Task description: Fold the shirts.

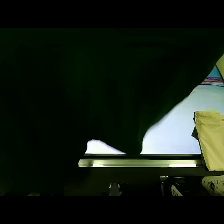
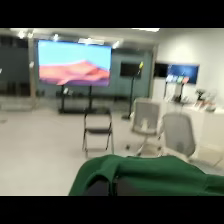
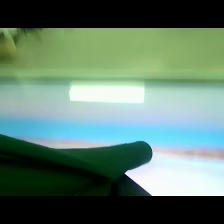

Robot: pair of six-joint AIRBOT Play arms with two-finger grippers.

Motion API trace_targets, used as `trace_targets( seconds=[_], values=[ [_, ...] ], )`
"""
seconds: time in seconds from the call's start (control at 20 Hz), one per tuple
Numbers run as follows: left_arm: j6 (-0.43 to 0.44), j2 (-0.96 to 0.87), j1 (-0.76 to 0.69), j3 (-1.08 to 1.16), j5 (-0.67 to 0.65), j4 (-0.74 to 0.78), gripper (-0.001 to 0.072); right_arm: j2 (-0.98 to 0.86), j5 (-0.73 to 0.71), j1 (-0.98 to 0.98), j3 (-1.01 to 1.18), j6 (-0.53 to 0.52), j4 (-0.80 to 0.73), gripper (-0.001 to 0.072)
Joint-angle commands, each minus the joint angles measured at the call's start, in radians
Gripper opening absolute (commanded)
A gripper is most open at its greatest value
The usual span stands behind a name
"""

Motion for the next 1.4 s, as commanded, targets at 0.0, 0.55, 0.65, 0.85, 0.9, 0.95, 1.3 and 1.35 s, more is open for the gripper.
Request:
trace_targets(
  seconds=[0.0,0.55,0.65,0.85,0.9,0.95,1.3,1.35],
  values=[
    [0.0,-0.213,0.0,0.0,-0.006,0.076,0.002,-0.183,0.242,-0.001,-0.067,0.042,-0.056,0.0024],
    [-0.064,-0.87,0.0,0.0,-0.336,-0.122,0.0097,-0.79,-0.154,0.002,-0.161,0.216,0.161,0.0042],
    [-0.074,-0.88,0.019,0.0,-0.486,-0.122,0.064,-0.79,-0.099,-0.033,-0.154,0.214,0.152,0.0502],
    [0.027,-0.82,0.126,-0.074,-0.811,-0.13,0.0678,-0.753,0.243,-0.207,-0.143,0.051,0.111,0.0567],
    [0.028,-0.775,0.145,-0.163,-0.818,-0.156,0.0659,-0.752,0.32,-0.251,-0.149,0.035,0.071,0.0531],
    [0.043,-0.714,0.158,-0.294,-0.79,-0.196,0.0586,-0.748,0.377,-0.287,-0.172,0.015,0.051,0.0505],
    [0.106,-0.44,0.148,-1.013,-0.422,-0.414,0.0536,-0.703,0.326,-0.34,-0.41,-0.016,0.063,0.0494],
    [0.106,-0.444,0.139,-1.027,-0.406,-0.411,0.0536,-0.703,0.323,-0.34,-0.415,-0.016,0.042,0.0494]
  ],
)
